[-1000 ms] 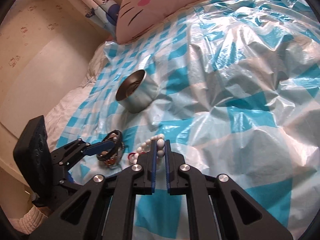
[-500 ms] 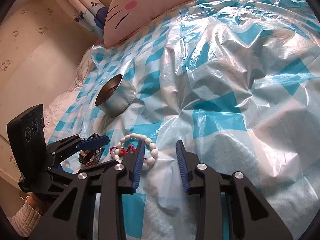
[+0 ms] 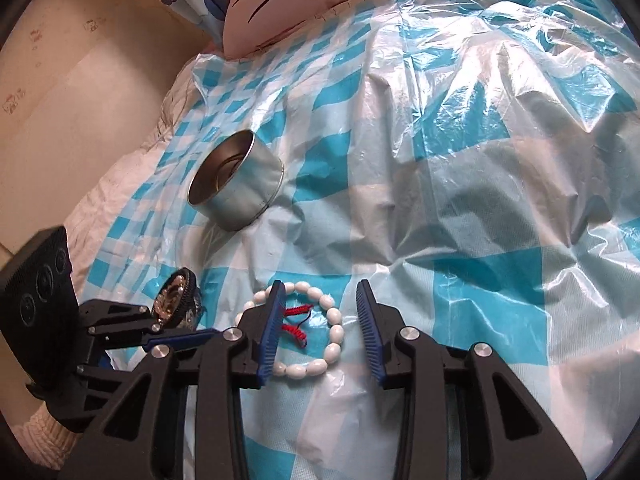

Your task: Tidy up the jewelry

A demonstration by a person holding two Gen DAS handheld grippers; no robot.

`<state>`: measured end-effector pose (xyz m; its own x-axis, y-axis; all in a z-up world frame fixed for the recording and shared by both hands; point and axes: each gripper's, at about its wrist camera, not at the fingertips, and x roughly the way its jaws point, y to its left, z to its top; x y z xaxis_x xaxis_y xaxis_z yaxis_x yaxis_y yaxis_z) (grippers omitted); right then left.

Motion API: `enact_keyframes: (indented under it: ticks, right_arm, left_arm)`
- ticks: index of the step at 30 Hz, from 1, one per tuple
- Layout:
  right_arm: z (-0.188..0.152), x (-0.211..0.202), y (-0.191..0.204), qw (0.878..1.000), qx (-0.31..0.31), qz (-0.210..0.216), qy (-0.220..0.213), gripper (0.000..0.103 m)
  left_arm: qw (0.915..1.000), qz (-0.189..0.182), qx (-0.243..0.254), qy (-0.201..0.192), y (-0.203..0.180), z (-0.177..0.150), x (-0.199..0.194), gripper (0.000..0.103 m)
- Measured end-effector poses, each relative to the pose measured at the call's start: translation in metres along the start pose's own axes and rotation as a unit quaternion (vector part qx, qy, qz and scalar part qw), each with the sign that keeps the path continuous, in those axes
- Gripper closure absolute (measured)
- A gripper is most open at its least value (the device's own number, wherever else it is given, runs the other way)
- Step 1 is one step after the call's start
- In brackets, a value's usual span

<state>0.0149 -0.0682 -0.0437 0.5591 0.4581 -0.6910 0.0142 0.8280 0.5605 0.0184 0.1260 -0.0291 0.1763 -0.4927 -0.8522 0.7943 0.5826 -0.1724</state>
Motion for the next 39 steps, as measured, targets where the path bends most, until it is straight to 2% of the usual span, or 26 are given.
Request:
enact_keyframes:
  ticks: [2,9,15,17,18,19,20,21,24,26,32,39]
  right_arm:
    - [0.003,0.0,-0.004,1.0,-0.001,-0.011,0.001,0.066]
    - [-0.003,-0.002,0.004,1.0,-0.026,0.002,0.015,0.064]
    - [-0.01,0.009,0.022,0.997,-0.06,-0.031,0.026,0.062]
    - [-0.017,0.016,0.036,0.992,-0.104,-0.064,0.03,0.071]
    - [-0.021,0.018,0.044,0.988,-0.129,-0.078,0.033,0.084]
    - [-0.025,0.018,0.049,0.985,-0.145,-0.089,0.03,0.092]
    - [-0.027,0.015,0.053,0.984,-0.15,-0.095,0.024,0.093]
    - [-0.028,0.011,0.052,0.985,-0.144,-0.09,0.015,0.095]
    - [-0.026,-0.01,0.042,0.995,-0.088,-0.039,-0.025,0.095]
    - [-0.025,-0.023,0.042,0.996,-0.068,-0.013,-0.054,0.095]
    - [-0.011,-0.038,0.06,0.992,-0.041,0.047,-0.108,0.095]
    - [0.014,-0.039,0.078,0.985,-0.02,0.087,-0.146,0.095]
  left_arm:
    - [1.0,0.003,0.007,-0.001,-0.002,-0.004,-0.007,0.092]
    - [0.9998,0.013,0.006,-0.015,0.003,-0.019,-0.042,0.092]
    - [0.9982,0.015,-0.019,-0.055,0.012,-0.018,-0.076,0.092]
    - [0.9969,0.018,-0.034,-0.069,0.018,-0.015,-0.085,0.092]
    - [0.9963,0.017,-0.04,-0.074,0.021,-0.014,-0.089,0.092]
    - [0.9957,0.019,-0.045,-0.079,0.024,-0.012,-0.091,0.092]
    - [0.9951,0.022,-0.049,-0.083,0.027,-0.012,-0.093,0.092]
    - [0.9945,0.025,-0.053,-0.087,0.03,-0.011,-0.095,0.092]
    - [0.9924,0.036,-0.066,-0.098,0.037,-0.011,-0.098,0.092]
    - [0.9908,0.043,-0.076,-0.104,0.042,-0.011,-0.099,0.092]
    - [0.9851,0.099,-0.079,-0.117,0.048,-0.007,-0.097,0.092]
    - [0.9758,0.143,-0.087,-0.141,0.056,0.007,-0.095,0.092]
